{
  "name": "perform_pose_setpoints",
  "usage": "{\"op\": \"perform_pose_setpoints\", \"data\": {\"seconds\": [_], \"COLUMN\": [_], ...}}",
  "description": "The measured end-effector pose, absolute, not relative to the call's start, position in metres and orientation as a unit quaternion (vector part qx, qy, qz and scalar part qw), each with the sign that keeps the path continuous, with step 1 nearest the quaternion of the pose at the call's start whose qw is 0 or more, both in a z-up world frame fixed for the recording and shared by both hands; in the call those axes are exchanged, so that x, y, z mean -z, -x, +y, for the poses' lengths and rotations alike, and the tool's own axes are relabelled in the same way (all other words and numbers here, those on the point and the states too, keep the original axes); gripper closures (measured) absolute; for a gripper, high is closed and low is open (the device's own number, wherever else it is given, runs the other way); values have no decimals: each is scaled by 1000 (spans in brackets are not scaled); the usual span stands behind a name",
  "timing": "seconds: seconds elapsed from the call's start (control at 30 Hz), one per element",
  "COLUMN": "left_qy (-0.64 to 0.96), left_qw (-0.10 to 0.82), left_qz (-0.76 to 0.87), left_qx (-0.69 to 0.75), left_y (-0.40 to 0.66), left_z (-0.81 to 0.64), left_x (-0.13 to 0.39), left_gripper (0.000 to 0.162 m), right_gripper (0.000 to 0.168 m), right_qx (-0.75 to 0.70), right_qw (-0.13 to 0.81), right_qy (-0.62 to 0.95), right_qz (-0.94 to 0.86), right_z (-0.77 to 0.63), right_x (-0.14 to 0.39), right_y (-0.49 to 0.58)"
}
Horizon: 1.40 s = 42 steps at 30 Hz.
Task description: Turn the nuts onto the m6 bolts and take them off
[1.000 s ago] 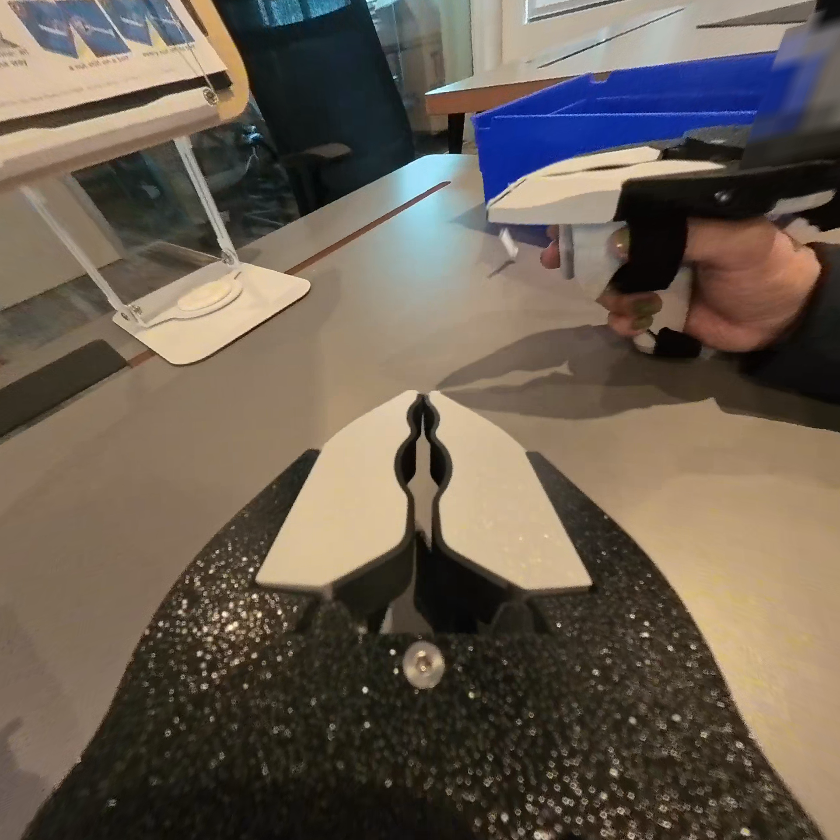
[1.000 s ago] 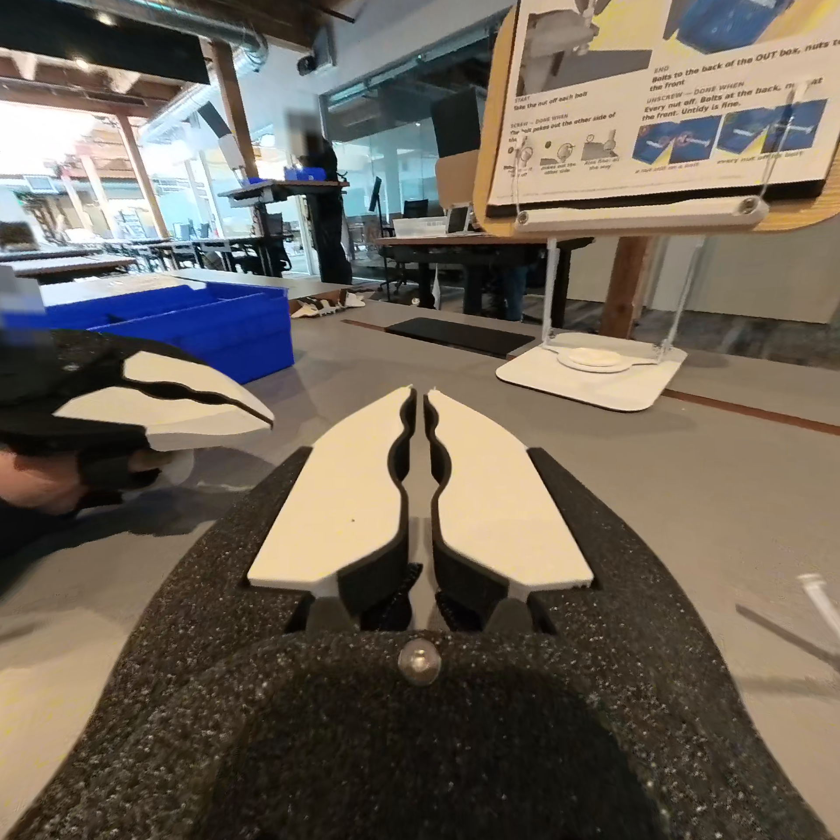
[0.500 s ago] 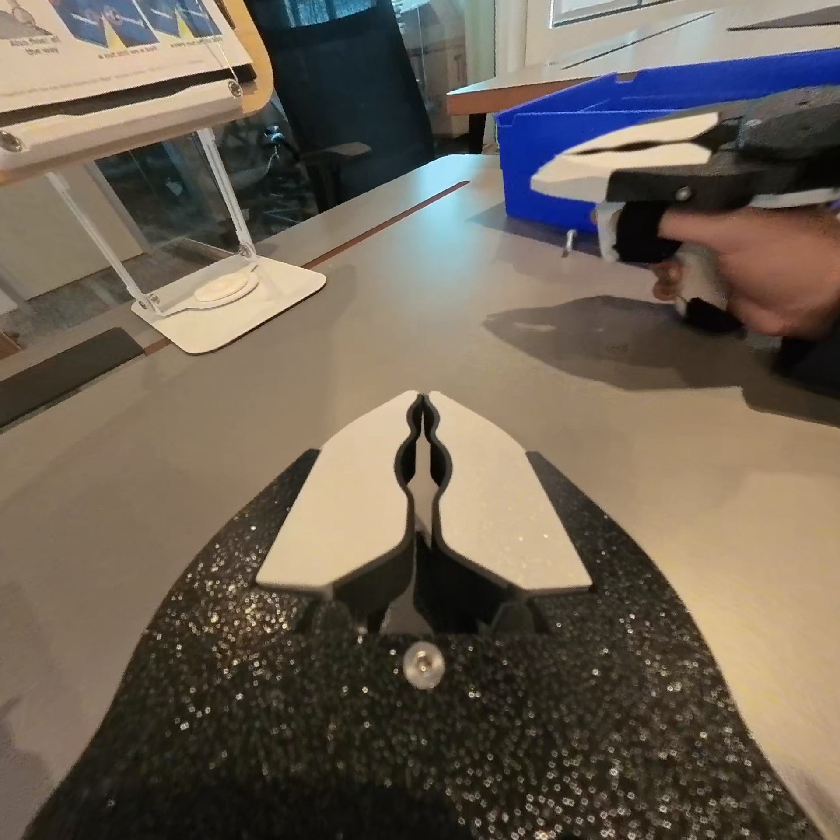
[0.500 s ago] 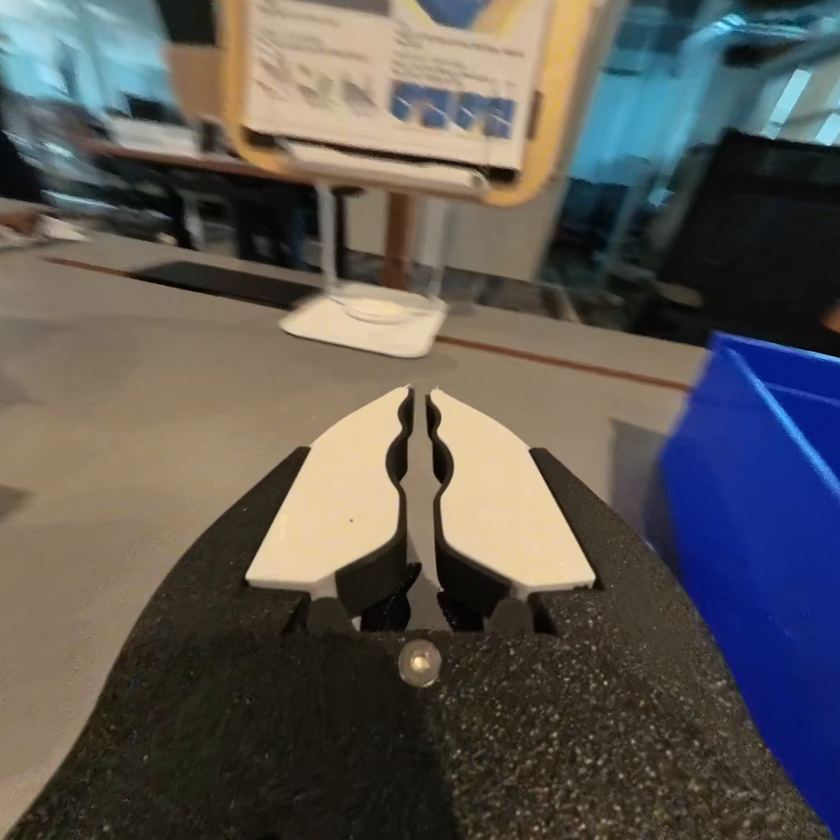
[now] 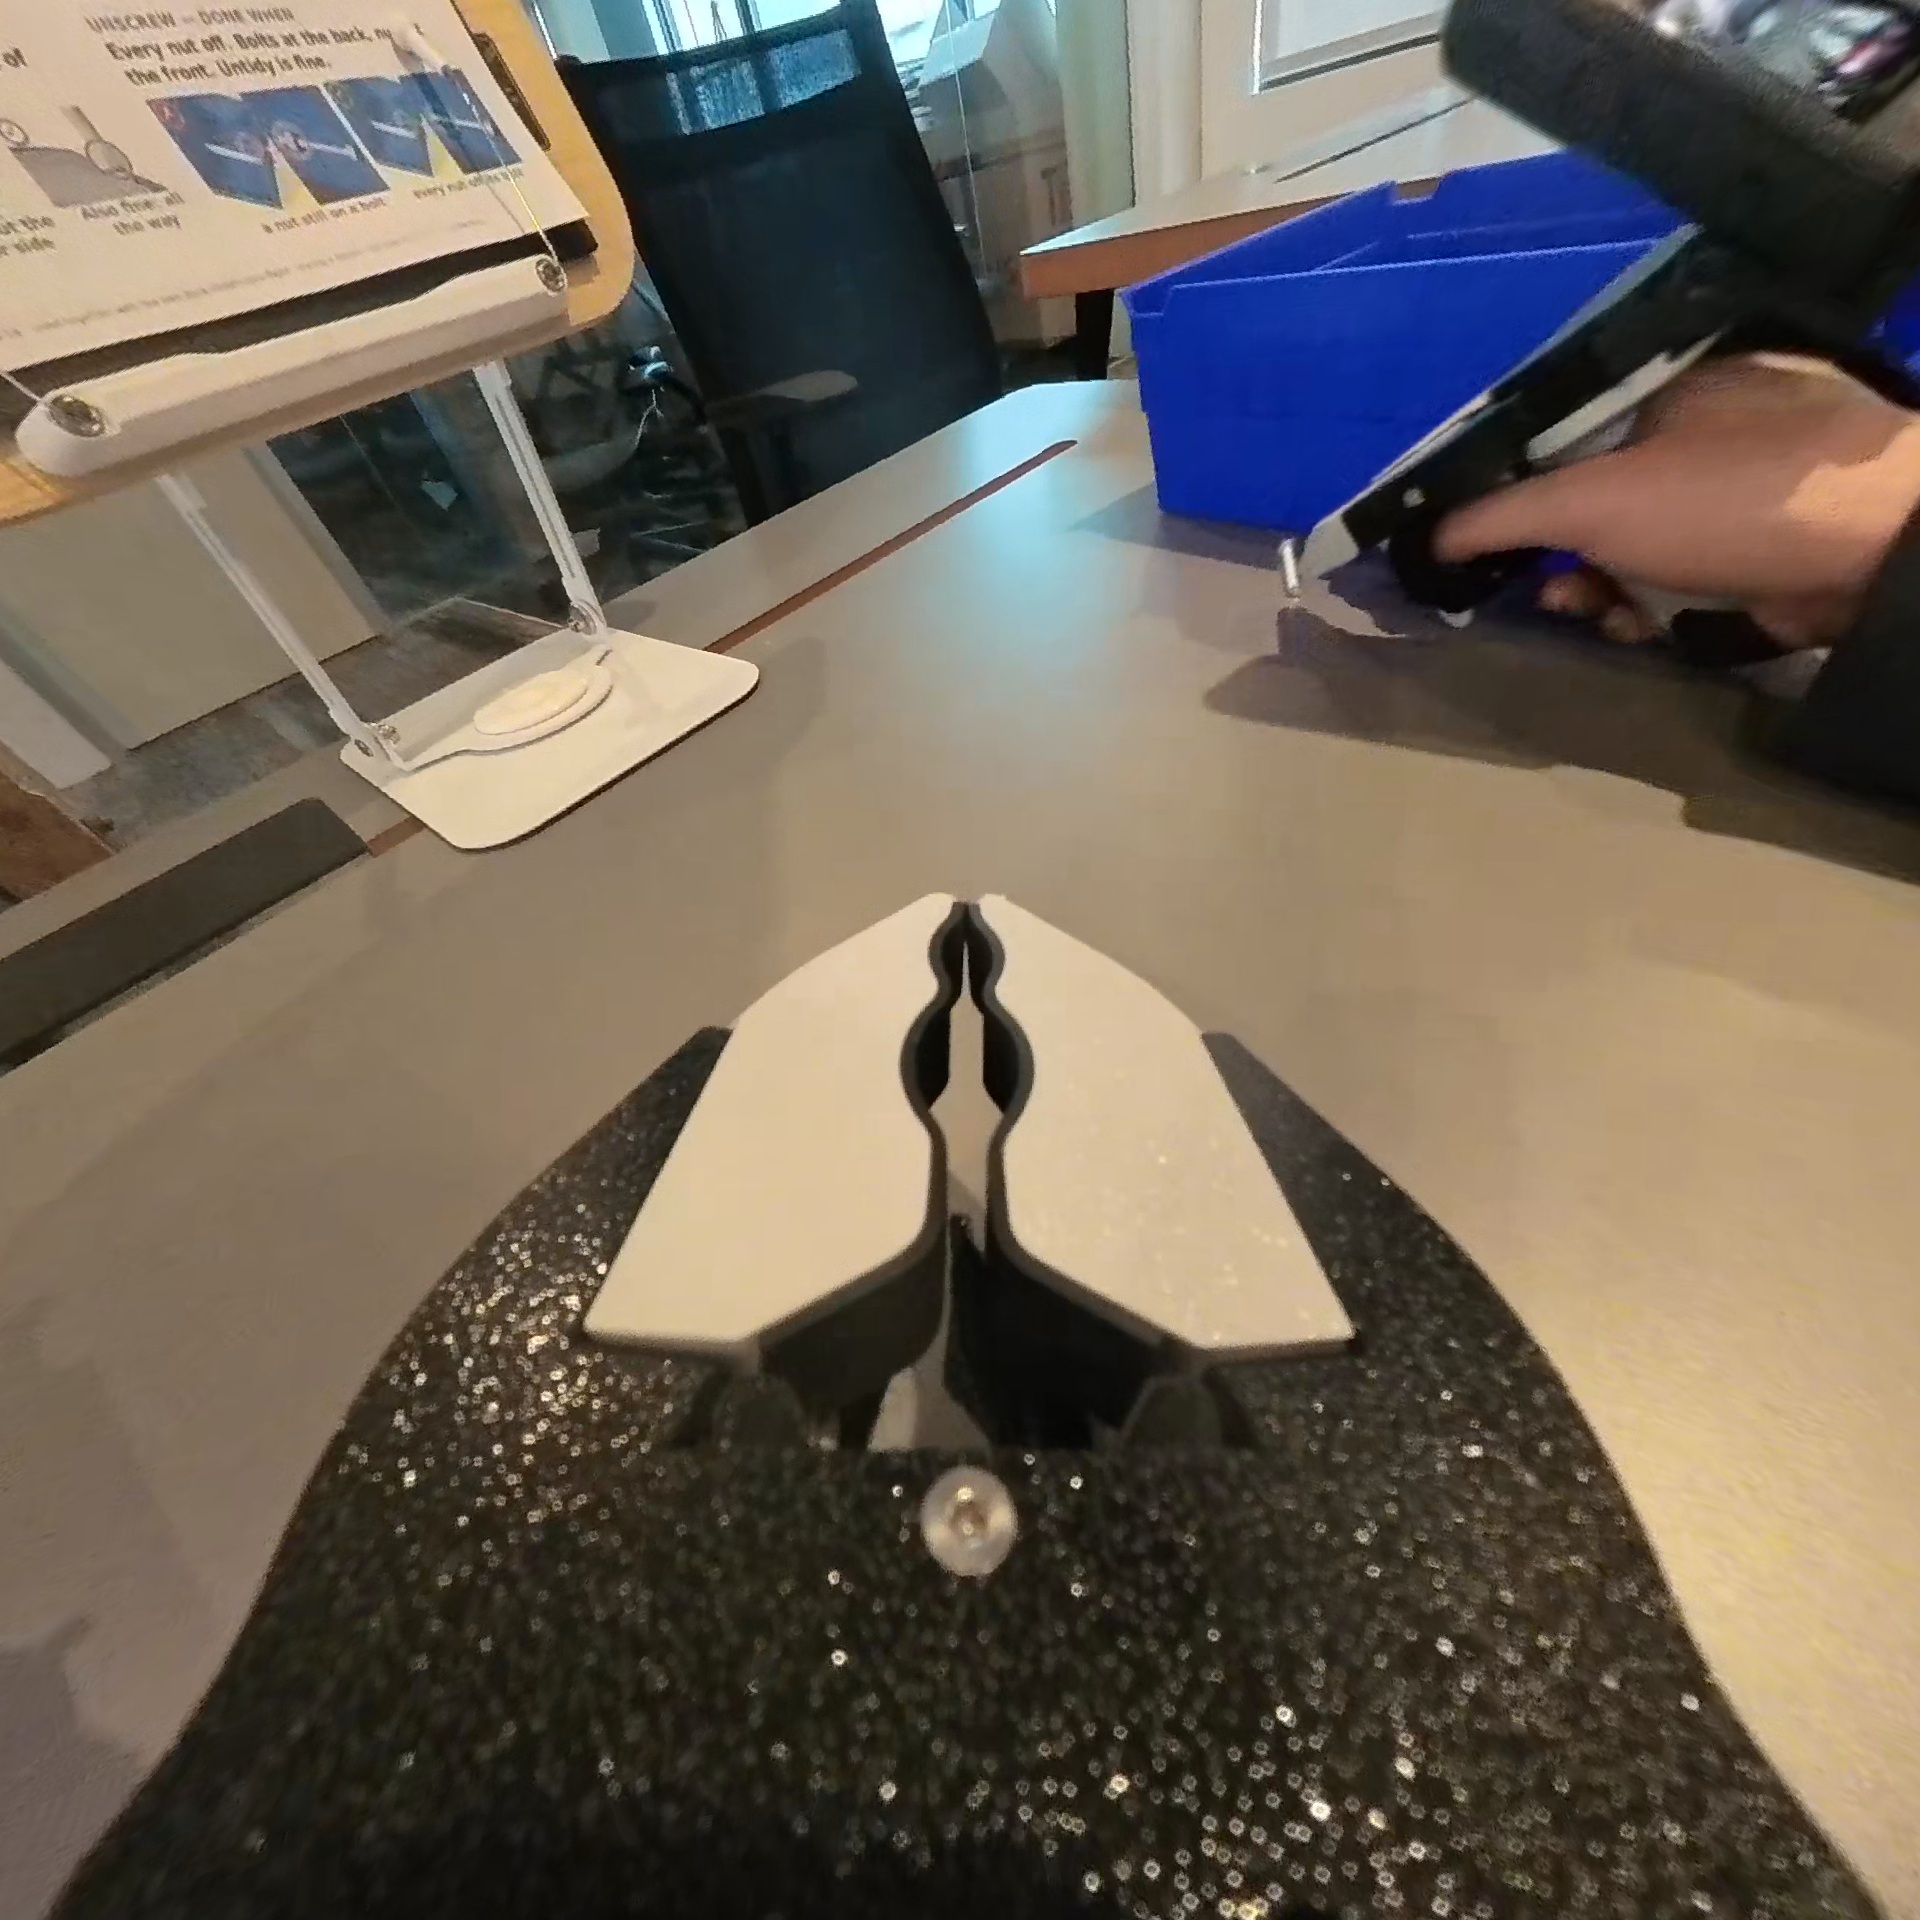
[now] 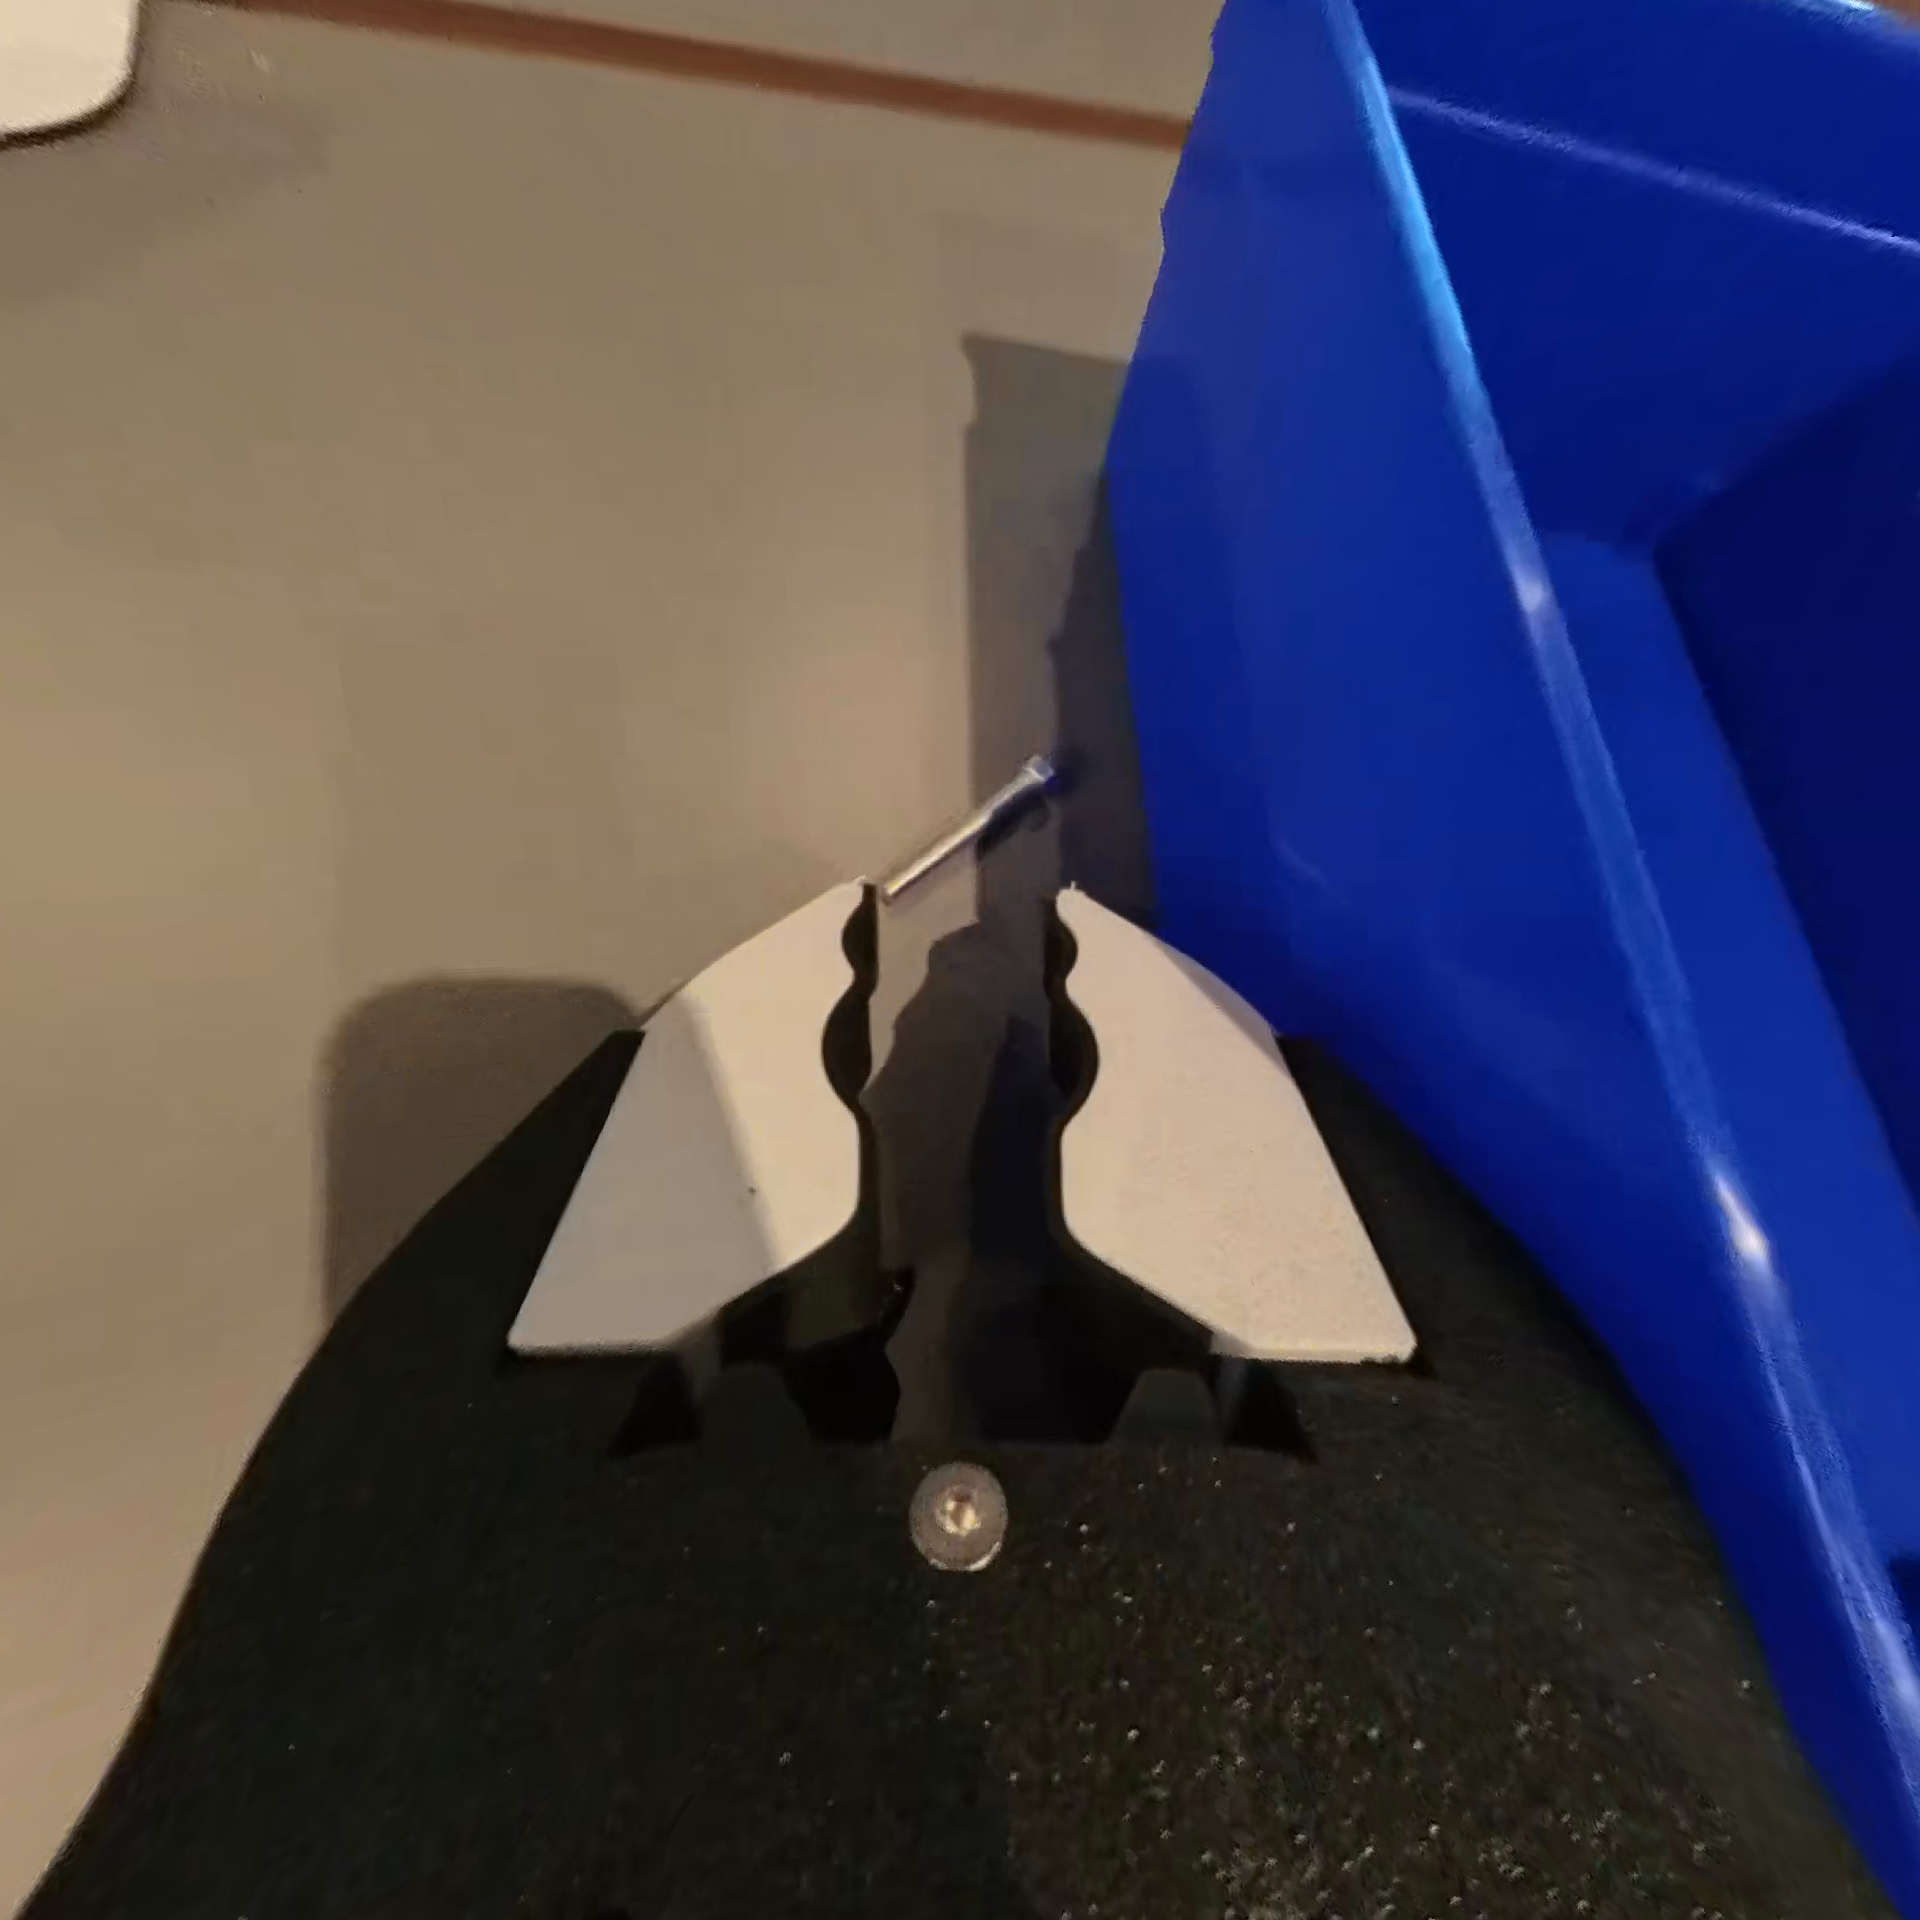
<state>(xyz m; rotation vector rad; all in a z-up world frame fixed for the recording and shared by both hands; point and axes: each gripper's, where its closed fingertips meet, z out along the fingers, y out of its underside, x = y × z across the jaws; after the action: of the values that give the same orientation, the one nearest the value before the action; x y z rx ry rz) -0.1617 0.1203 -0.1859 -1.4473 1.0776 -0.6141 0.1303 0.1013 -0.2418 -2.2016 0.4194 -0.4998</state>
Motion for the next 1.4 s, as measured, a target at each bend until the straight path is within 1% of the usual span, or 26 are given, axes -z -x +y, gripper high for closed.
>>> {"op": "perform_pose_setpoints", "data": {"seconds": [0.1,0.3,0.43,0.47,0.5,0.53,0.6,0.7,0.83,0.93,1.0,1.07,1.13,1.2,1.3,1.4], "left_qy": [613,607,608,609,609,609,609,610,611,612,613,612,606,598,612,615], "left_qw": [580,584,584,584,584,584,585,588,594,597,597,591,561,520,496,474], "left_qz": [463,468,464,464,463,462,461,459,454,451,451,459,485,508,508,537], "left_qx": [269,268,271,272,272,272,271,267,261,255,252,258,288,338,348,329], "left_y": [160,160,161,161,161,161,162,163,165,167,169,169,165,162,167,172], "left_z": [118,116,117,117,117,118,118,120,123,126,128,128,121,109,113,113], "left_x": [185,184,183,183,183,183,183,182,181,181,182,183,187,190,194,204], "left_gripper": [162,162,162,162,162,162,162,162,162,162,162,162,159,143,130,128], "right_gripper": [140,136,145,149,157,160,162,163,164,164,164,164,164,164,163,163], "right_qx": [217,250,259,258,258,268,288,276,197,75,-7,-59,-101,-138,-173,-186], "right_qw": [396,346,345,344,342,339,335,355,425,500,523,517,497,482,464,453], "right_qy": [874,884,884,886,888,888,890,891,882,844,800,774,768,753,732,717], "right_qz": [178,191,181,176,167,155,116,58,-48,-180,-295,-360,-392,-426,-468,-497], "right_z": [108,114,118,119,120,120,122,133,156,165,154,142,134,124,109,99], "right_x": [243,251,252,253,254,254,253,252,243,230,225,225,228,231,232,233], "right_y": [-138,-150,-151,-151,-150,-150,-148,-131,-83,-16,35,69,92,112,133,147]}}
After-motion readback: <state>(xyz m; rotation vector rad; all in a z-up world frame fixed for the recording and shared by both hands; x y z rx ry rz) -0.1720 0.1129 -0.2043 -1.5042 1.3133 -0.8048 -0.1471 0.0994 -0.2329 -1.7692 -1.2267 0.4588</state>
